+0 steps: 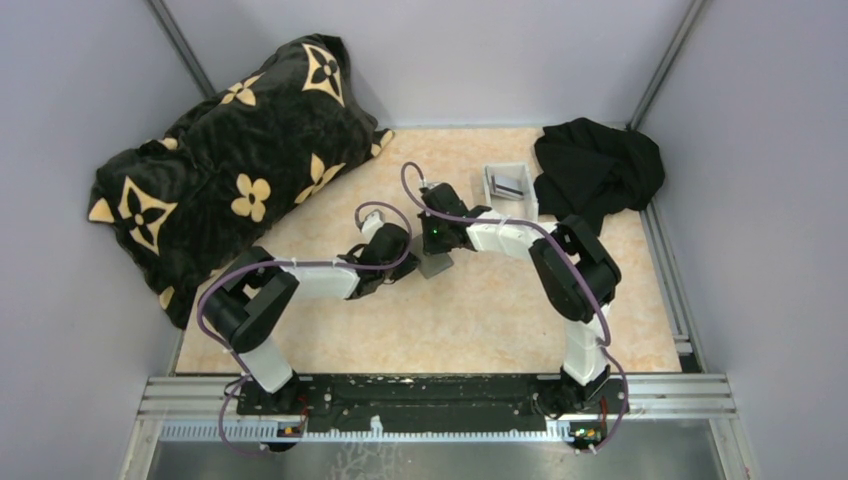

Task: Put the credit cards into the card holder
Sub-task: Close the card holder at the center of the board.

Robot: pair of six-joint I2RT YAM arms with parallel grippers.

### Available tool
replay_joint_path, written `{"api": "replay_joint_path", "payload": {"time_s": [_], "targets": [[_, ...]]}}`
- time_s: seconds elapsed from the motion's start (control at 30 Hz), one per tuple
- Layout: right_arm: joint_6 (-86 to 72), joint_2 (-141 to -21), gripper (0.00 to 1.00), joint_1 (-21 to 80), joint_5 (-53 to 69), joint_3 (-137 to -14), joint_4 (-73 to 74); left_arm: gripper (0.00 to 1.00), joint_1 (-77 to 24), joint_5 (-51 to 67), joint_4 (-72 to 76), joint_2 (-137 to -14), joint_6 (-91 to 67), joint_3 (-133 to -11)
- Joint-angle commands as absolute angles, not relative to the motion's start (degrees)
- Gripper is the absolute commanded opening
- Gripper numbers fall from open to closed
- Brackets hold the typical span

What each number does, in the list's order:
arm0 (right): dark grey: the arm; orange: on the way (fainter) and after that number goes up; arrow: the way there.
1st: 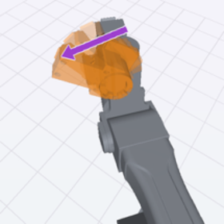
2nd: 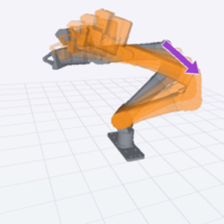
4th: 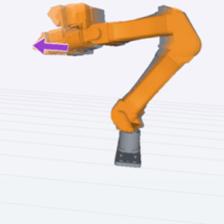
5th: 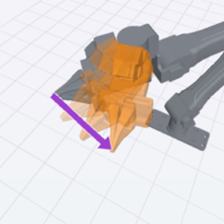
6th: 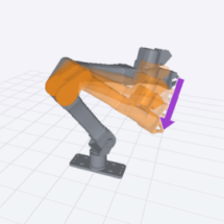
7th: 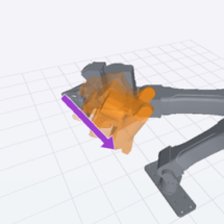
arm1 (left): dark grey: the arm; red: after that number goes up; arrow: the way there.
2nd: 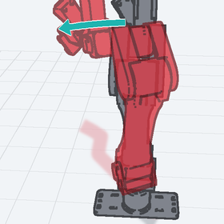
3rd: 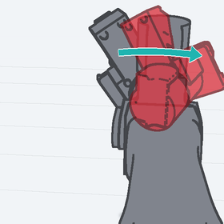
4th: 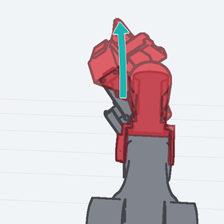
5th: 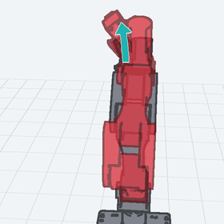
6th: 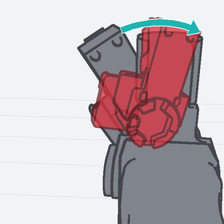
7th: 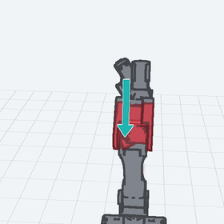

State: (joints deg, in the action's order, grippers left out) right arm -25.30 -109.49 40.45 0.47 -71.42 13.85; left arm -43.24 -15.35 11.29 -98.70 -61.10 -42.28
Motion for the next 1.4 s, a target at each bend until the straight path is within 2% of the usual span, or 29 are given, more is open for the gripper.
{"api": "replay_joint_path", "payload": {"time_s": [0.0, 0.33, 0.8, 1.37], "targets": [[-26.6, -114.0, 0.00, 38.0, 0.6, -72.6, 11.5, 0.07, -44.3, -12.0, -9.4, -106.0, -58.4, -37.9], [-28.7, -116.3, 0.00, 34.2, 3.5, -70.5, 9.8, 0.06, -44.3, -12.2, -10.3, -107.0, -58.3, -39.0], [-35.2, -115.2, 0.00, 32.7, 5.9, -56.0, -2.5, 0.05, -44.3, -12.3, -10.5, -107.5, -58.1, -39.3], [-40.4, -119.5, 0.00, 30.9, 6.8, -50.5, -7.3, 0.03, -44.4, -12.4, -11.9, -109.1, -57.9, -41.0]]}}
